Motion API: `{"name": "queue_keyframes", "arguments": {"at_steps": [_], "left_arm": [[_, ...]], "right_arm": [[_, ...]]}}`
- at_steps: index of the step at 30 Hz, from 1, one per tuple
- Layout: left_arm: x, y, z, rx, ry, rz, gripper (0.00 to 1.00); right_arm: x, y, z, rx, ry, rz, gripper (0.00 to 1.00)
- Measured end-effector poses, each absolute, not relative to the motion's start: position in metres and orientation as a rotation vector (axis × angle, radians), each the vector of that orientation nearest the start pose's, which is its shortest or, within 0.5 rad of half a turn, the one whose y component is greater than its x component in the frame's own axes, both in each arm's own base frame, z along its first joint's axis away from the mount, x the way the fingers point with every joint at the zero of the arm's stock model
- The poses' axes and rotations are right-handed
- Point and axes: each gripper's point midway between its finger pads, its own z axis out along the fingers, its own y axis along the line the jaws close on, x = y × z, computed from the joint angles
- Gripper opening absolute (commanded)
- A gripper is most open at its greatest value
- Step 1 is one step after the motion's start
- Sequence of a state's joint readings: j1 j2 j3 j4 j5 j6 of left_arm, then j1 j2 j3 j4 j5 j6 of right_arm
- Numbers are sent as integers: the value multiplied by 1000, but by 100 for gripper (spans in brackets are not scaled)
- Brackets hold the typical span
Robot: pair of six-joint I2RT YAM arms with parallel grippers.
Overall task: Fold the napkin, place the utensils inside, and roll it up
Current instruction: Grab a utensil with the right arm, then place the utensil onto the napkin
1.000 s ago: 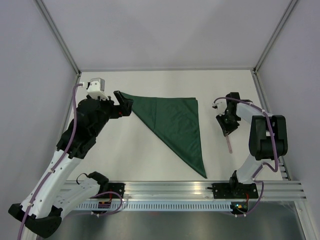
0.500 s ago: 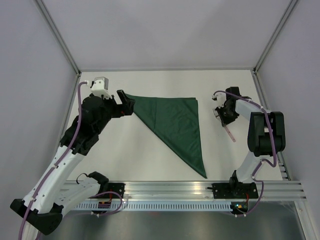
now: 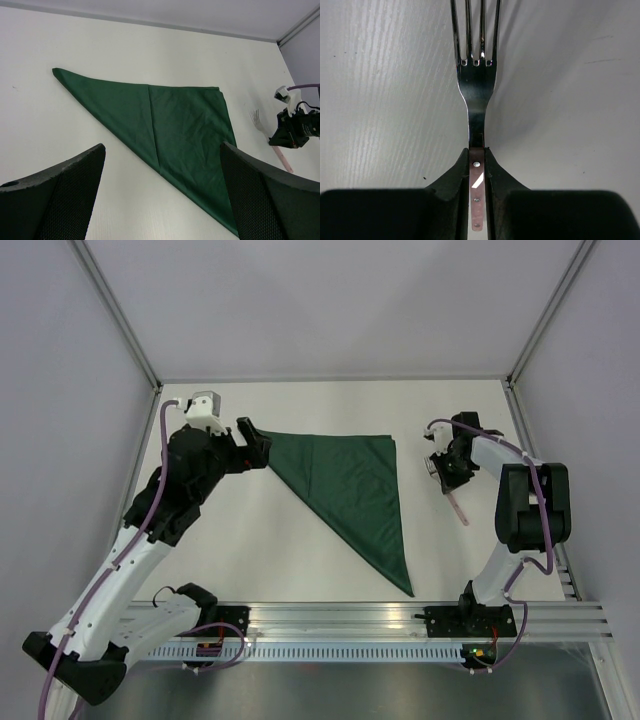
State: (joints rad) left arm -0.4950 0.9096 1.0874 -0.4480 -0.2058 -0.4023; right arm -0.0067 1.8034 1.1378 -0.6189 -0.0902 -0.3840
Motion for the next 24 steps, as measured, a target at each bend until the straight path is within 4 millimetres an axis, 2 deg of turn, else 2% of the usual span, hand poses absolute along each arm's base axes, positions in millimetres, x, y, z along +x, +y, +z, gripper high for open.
{"name": "queue_keyframes", "arguments": {"at_steps": [5, 9, 12, 15, 18, 20, 24], "left_arm": [[291, -135, 323, -56, 1861, -441, 98], [294, -138, 330, -54, 1855, -448, 98], [296, -140, 339, -55, 1843, -456, 98], [297, -142, 348, -56, 1827, -475, 98], [296, -143, 355, -62, 1815, -492, 98], [295, -143, 358, -67, 1811, -497, 98], [293, -142, 361, -74, 1813, -501, 98]], "right_arm": [[350, 13, 36, -571, 2771, 89, 1], [361, 45, 64, -645, 2703, 115, 1], [367, 85, 85, -727, 2641, 159, 0], [367, 135, 104, -802, 2584, 229, 1], [363, 183, 115, -867, 2543, 295, 0], [358, 218, 114, -914, 2531, 349, 0], [345, 269, 98, -988, 2553, 425, 0]]}}
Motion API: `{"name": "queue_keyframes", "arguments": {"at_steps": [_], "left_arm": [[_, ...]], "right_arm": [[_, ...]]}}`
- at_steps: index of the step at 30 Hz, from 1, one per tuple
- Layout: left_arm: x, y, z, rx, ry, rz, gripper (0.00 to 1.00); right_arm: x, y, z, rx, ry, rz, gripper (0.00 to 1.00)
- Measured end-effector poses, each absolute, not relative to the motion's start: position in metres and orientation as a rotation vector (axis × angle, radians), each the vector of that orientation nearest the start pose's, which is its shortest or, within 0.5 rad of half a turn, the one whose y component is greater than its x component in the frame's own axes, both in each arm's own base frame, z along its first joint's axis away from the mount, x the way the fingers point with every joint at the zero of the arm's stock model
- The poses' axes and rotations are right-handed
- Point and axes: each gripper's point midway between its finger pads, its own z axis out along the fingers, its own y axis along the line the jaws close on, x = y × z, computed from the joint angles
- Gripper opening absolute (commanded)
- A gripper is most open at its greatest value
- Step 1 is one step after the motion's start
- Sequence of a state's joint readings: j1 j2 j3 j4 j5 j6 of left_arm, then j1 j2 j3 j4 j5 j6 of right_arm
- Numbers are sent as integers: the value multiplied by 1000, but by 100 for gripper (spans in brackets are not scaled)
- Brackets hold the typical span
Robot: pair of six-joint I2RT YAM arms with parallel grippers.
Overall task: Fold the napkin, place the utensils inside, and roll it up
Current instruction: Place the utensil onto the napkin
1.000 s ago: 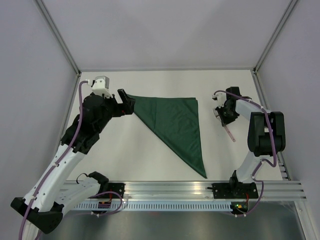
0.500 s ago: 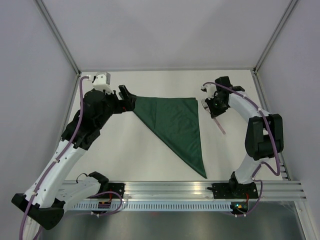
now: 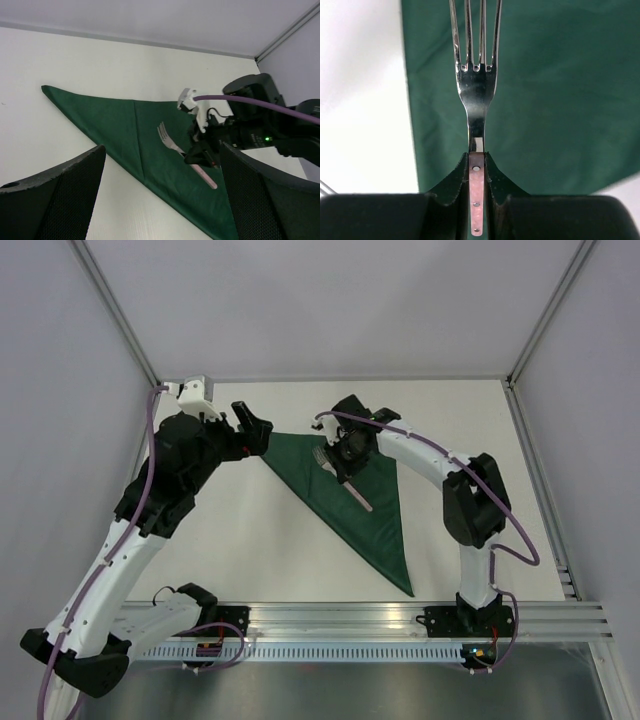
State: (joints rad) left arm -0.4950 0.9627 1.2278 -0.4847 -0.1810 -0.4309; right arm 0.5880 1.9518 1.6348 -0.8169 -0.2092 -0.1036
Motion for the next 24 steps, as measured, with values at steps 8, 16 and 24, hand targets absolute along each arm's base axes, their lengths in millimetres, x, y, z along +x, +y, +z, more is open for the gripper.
{"name": "queue_keyframes", "arguments": {"at_steps": [8, 16, 24], "left_arm": [[284, -133, 366, -91, 1809, -487, 98], [282, -131, 366, -99, 1813, -482, 98], [282, -131, 366, -102, 1813, -484, 98]], "right_arm": [[331, 315, 70, -1015, 2624, 491, 0], [316, 340, 69, -1050, 2614, 514, 1], [308, 356, 44, -1073, 2642, 500, 0]]}}
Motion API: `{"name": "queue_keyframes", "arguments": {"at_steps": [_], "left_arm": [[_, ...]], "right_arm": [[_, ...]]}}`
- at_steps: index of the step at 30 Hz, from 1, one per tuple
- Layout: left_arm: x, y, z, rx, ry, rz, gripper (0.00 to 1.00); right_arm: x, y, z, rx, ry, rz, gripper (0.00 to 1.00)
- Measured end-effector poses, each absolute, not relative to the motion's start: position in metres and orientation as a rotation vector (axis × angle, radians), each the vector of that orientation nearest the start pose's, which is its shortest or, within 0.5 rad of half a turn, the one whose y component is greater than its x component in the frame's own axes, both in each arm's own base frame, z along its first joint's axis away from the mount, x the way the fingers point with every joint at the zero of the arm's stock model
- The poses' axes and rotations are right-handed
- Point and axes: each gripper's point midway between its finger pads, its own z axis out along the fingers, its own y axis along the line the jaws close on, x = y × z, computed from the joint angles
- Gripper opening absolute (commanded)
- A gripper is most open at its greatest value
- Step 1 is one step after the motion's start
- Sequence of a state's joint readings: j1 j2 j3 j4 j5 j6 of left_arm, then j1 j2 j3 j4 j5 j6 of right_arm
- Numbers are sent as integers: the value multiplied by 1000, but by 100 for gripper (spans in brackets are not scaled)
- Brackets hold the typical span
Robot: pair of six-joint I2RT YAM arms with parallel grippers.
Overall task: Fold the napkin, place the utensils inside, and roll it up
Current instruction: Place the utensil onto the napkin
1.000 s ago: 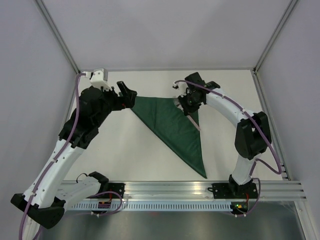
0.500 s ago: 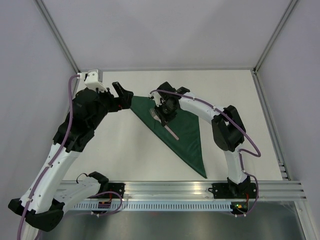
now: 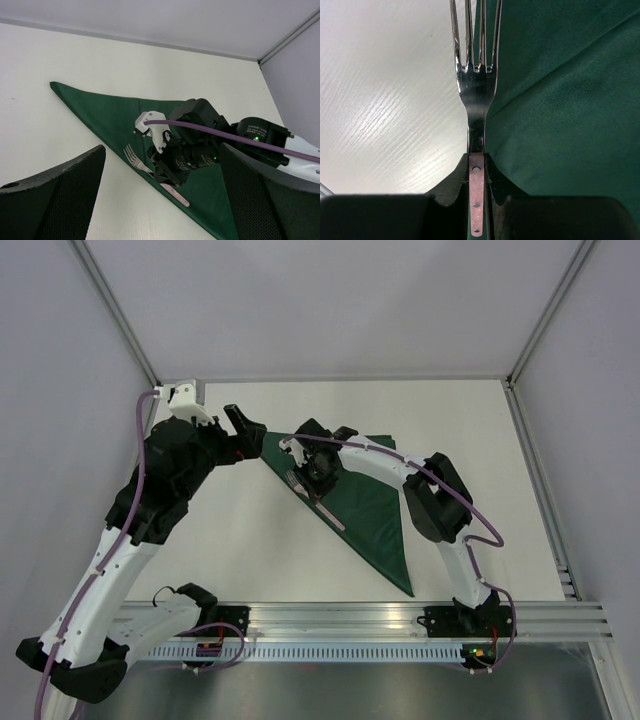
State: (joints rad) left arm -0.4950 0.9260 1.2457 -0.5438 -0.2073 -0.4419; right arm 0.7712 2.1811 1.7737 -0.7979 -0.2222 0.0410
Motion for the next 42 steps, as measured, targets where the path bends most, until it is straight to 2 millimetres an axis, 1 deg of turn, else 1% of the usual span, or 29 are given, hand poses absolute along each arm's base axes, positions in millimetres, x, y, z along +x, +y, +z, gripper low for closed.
{"name": "queue_keyframes", "arguments": {"at_steps": [3, 7, 20, 30, 42], "left_arm": [[280, -130, 368, -103, 1807, -486, 98], [278, -129, 371, -104, 1799, -489, 98], [278, -129, 371, -104, 1797, -490, 98], [277, -128, 370, -104, 1798, -489, 98], [277, -128, 368, -104, 1804, -487, 98]], "right_arm": [[308, 356, 34, -1073, 2658, 480, 0], [309, 356, 27, -1073, 2664, 464, 1], [323, 361, 35, -1054, 2620, 435, 0], [328, 363, 22, -1056, 2632, 413, 0], [331, 362, 22, -1058, 2626, 393, 1]]}}
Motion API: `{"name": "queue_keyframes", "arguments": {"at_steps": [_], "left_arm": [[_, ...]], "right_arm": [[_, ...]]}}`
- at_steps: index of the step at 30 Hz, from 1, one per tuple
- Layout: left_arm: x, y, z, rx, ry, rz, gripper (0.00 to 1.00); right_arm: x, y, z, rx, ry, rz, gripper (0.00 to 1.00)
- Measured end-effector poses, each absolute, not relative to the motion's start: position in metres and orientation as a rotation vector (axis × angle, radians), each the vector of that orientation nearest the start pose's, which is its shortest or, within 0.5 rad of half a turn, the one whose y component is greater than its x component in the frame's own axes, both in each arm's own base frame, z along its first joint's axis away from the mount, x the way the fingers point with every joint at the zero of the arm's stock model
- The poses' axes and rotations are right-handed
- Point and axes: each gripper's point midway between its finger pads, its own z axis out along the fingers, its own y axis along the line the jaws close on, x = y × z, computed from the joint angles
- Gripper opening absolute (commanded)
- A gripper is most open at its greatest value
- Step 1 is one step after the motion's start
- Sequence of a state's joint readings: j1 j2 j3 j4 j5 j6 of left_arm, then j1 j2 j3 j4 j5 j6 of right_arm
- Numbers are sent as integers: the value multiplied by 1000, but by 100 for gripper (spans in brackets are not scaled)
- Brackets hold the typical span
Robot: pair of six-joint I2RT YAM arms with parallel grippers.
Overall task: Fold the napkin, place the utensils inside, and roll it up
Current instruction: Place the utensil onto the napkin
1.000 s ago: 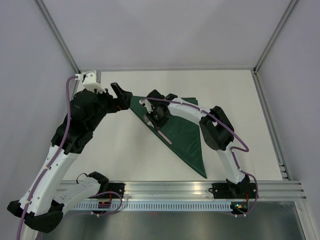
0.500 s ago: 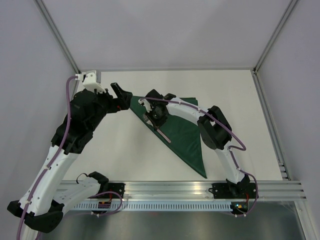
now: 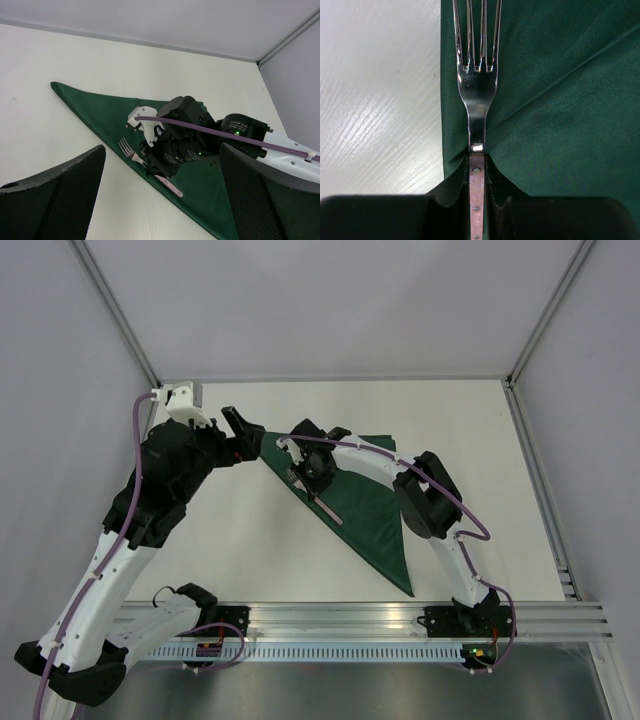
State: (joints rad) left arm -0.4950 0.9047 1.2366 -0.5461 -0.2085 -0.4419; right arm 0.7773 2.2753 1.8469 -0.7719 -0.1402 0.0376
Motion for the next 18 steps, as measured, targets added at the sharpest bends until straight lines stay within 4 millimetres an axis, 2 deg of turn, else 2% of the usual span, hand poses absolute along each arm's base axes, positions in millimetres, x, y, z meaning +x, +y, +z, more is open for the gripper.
{"name": "queue_keyframes", "arguments": {"at_steps": [9, 18], "left_arm": [[277, -128, 368, -104, 1804, -487, 98], [277, -128, 365, -103, 1809, -485, 98]], "right_arm": [[332, 361, 22, -1057, 2624, 382, 8], [332, 361, 21, -1060, 2621, 377, 22]]}}
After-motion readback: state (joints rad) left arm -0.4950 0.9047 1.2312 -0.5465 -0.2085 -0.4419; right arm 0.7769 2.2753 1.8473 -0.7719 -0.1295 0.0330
